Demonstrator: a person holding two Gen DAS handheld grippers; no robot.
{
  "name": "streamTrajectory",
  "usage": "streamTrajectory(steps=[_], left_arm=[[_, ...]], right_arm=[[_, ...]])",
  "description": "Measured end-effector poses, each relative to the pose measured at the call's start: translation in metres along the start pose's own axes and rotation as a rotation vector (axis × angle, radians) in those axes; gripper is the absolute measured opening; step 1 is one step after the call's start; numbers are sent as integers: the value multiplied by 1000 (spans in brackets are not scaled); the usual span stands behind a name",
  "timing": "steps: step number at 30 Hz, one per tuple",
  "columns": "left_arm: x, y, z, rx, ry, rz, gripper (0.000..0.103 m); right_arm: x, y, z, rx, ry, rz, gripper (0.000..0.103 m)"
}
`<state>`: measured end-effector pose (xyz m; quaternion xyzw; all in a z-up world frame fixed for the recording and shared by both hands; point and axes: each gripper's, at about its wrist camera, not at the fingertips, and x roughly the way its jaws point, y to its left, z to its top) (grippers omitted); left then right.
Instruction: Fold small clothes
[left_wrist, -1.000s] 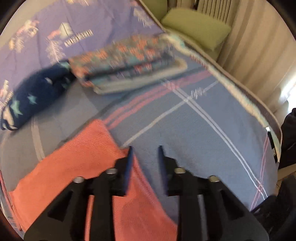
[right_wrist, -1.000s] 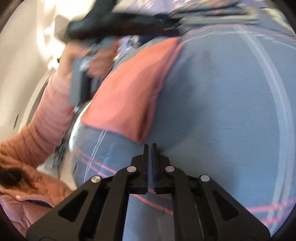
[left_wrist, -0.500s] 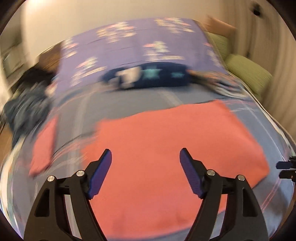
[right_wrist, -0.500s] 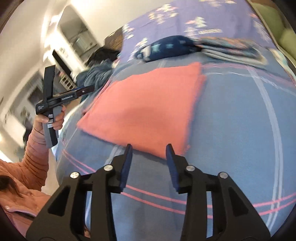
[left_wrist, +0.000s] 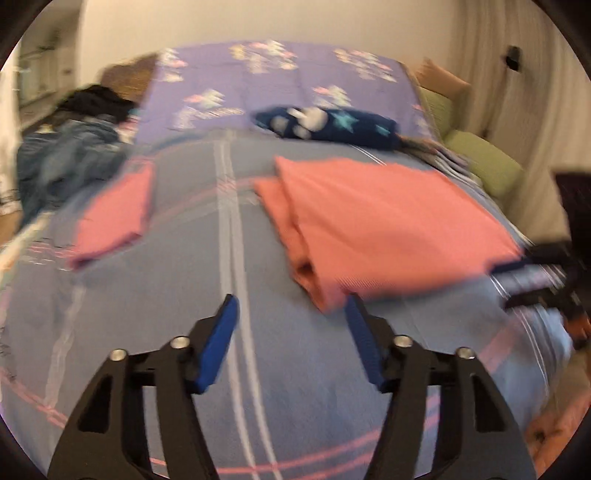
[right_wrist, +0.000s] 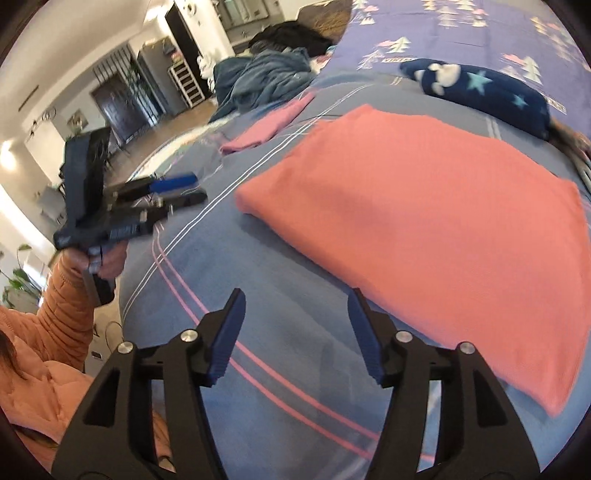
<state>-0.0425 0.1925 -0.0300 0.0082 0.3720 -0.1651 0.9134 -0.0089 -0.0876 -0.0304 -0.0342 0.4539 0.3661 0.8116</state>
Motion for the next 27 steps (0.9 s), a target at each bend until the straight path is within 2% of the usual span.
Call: streamTrajectory(steps=[5,7,8,9,10,13,15,17,19,21,24,25,27], left_arm=[[24,-9,-7,144,-5,-60,55],[38,-7,-2,153,27,-108,46],[45,-6,2,154,47,-134,30],[51,-3,6,154,61,-159,6],[54,0,9,154,58,-177,2],[35,7,18,201,-30,-167,1],[9,14,20,250,-76,-202,0],[0,14,10,307,-66,-176,0],[3,16,-1,315,-20,-163,0],[9,20,-13,296,24,-145,0],[14,31,-19,234,29,-128,0],[17,38,-17,185,34,-139,3],[23,50,-10,91,27,-158,22]], right_arm=[[15,8,19,31,23,-32,62],[14,10,21,47,24,-53,63],[13,9,22,55,22,-64,64],[11,7,22,64,20,-75,64],[10,4,22,77,16,-86,65],[8,-8,21,146,8,-110,65],[10,-12,21,161,14,-112,65],[15,-12,22,154,32,-122,65],[22,-10,24,138,45,-128,65],[31,-2,29,99,59,-126,65],[49,18,34,-4,88,-149,65],[55,26,35,-46,97,-163,65],[70,44,36,-130,97,-198,65]])
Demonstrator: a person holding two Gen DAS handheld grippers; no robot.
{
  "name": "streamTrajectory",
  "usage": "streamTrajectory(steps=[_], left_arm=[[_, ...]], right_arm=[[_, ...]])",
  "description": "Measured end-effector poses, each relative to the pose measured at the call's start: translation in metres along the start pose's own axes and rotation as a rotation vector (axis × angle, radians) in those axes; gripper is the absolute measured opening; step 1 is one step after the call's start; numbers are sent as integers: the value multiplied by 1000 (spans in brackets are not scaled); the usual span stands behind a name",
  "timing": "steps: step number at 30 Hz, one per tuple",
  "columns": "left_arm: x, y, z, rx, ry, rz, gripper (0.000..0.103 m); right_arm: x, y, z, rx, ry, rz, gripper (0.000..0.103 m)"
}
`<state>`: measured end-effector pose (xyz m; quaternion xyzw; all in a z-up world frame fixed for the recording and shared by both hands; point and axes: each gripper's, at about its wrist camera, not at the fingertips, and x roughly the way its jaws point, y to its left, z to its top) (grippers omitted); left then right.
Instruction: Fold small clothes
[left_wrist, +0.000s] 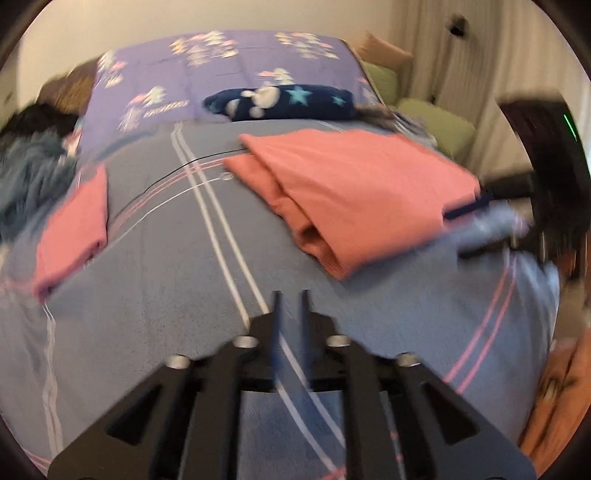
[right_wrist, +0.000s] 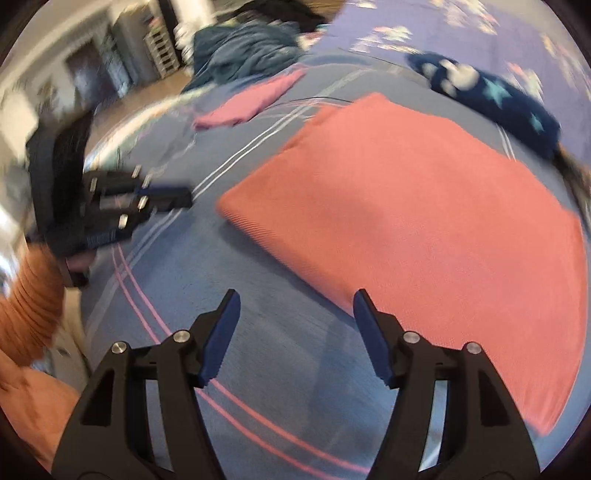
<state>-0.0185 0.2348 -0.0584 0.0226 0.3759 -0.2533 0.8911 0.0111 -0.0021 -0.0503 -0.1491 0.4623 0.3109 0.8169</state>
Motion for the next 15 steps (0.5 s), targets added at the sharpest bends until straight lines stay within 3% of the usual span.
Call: streamTrajectory(steps=[3,6,12,15], left_arm=[[5,12,10,-93,-20,-62,34],[10,20,21,-161,-46,-76,43],[13,47,35,-301,-73,-79,46],[15,60,37,-380,-67,-131,47]], right_arm=[[12,19,4,-62,-28,-85,65],[30,34,5,-142,-38,-250,65],[48,52,16,-203,-116,-396,68],[60,64,27,-236,-155,-465,65]])
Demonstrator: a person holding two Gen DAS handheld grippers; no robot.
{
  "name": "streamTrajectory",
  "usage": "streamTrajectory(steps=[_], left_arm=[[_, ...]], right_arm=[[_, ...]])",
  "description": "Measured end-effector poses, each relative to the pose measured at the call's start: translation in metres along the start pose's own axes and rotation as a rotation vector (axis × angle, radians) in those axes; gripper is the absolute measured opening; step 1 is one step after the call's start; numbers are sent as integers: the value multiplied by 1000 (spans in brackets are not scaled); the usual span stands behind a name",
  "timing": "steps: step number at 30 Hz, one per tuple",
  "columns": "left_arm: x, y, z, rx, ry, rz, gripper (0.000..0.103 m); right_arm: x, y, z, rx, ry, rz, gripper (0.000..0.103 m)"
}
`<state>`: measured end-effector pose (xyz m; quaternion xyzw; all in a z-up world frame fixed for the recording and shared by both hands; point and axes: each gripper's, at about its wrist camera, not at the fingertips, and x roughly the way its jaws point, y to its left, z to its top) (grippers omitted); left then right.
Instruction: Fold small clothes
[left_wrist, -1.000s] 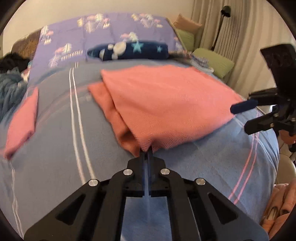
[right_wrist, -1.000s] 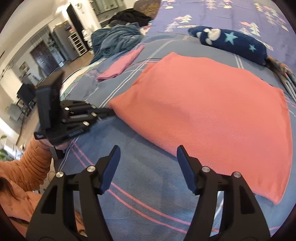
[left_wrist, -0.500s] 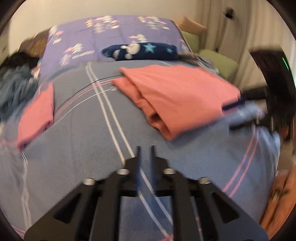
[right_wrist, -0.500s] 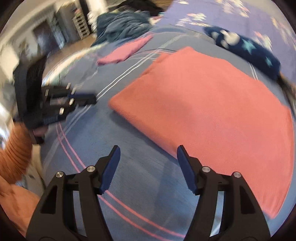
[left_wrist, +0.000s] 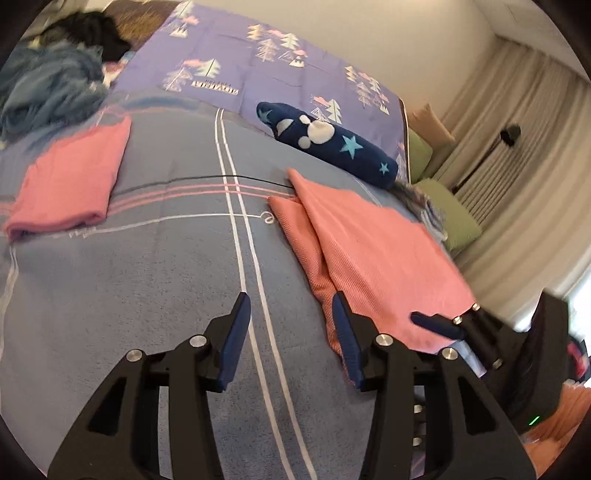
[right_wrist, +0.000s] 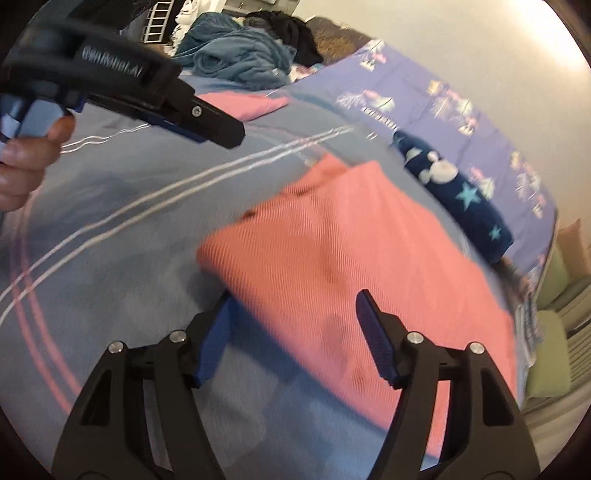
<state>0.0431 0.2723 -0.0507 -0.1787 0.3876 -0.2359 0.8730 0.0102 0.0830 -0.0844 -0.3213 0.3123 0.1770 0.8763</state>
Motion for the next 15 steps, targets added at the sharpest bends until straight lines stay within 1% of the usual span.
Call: streamTrajectory(steps=[1,2,3,4,5,6,7,8,9,10,12,15], left_arm=[[1,2,2,-18,8,-20,47],[1,3,3,-33,13,-36,47],[3,3,5,-40,17,-46,47],[4,3,6,-44,23,-56,47],[5,2,8,-44,29,-63,47],[8,1,11,-42,36,-73,48],[12,0,13,-40,46,-88,50],[17,0,16,-44,62,-111,60],[22,0,18,-53,76,-128,74],[33,-2,23,-71,107,-159,77],[57,-10,32,-59,150,-172,77],[94,-15,47,-31,202,-123,77]], right_arm=[[2,4,3,-13,-7,-1,58],[4,9,7,-37,-14,9,46],[5,12,8,-54,-15,24,39],[6,16,10,-74,-15,32,24],[7,20,10,-93,-13,30,11],[6,21,10,-104,-16,22,9],[2,19,10,-98,-31,33,6],[-3,17,9,-89,-41,49,6],[-9,14,9,-77,-52,64,6],[-13,12,8,-74,-54,74,6],[-12,11,9,-80,-46,83,6],[-12,15,9,-86,-44,75,5]])
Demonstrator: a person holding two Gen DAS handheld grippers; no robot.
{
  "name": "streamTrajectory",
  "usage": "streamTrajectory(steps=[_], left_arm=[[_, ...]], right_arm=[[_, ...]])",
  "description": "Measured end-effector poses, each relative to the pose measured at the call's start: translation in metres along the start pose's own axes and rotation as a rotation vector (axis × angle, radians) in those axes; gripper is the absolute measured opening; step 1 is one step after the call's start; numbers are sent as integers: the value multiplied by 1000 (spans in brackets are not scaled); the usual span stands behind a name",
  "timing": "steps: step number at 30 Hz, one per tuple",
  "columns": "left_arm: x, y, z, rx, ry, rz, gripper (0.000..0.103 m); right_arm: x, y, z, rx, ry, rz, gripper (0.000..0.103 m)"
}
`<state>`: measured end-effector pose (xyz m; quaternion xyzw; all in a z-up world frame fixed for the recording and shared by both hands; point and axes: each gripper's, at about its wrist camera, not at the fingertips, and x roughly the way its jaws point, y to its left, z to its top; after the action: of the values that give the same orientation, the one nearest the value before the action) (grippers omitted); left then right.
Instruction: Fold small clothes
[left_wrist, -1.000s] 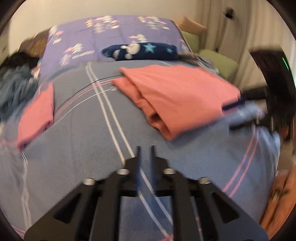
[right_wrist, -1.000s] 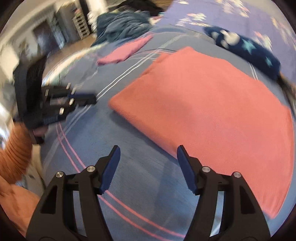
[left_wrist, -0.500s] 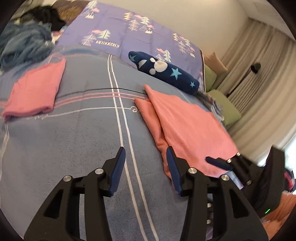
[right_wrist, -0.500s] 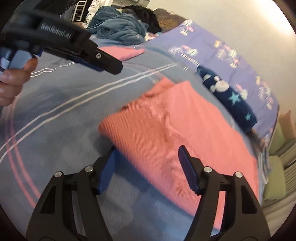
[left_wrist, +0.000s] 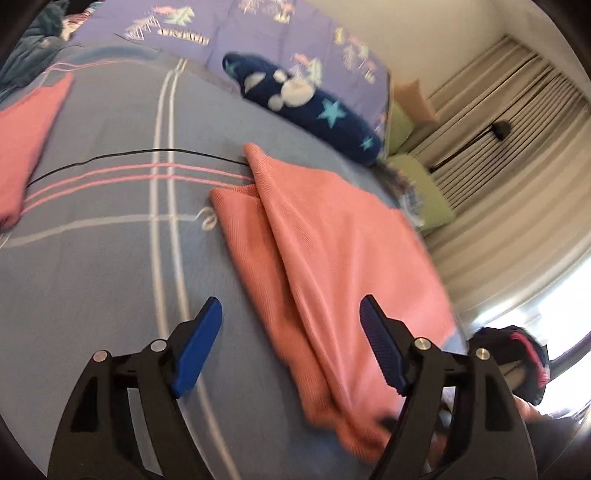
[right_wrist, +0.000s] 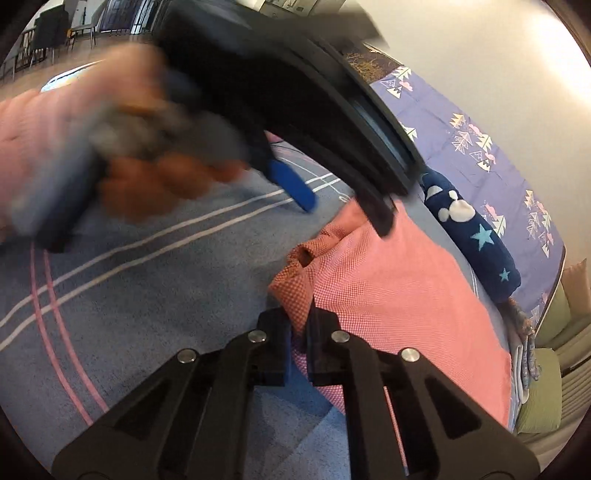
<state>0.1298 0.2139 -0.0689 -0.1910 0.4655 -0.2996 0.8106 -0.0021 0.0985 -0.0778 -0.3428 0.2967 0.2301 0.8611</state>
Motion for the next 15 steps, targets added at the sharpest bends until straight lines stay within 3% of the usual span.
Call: streamTrajectory(steps=[2,4,5,7,11,15], left_arm=[[19,2,17,-12,-11,23,75],[29,6,34,-31,-33,54,40],[38,12,44,-69,-16,64,9],[46,23,55,-140,0,29,8],[33,19,57,-86,-66,30,8],[36,36,48,-139,-77,18,8]], right_arm=[[1,1,0,2,-1,-2,6],[0,0,0,15,0,7,5],[0,-1,0,22,0,8,5],[-1,-4,2,46,-5,19,5],[0,-3,1,69,-4,42,5],[4,-1,-3,72,3,46,5]])
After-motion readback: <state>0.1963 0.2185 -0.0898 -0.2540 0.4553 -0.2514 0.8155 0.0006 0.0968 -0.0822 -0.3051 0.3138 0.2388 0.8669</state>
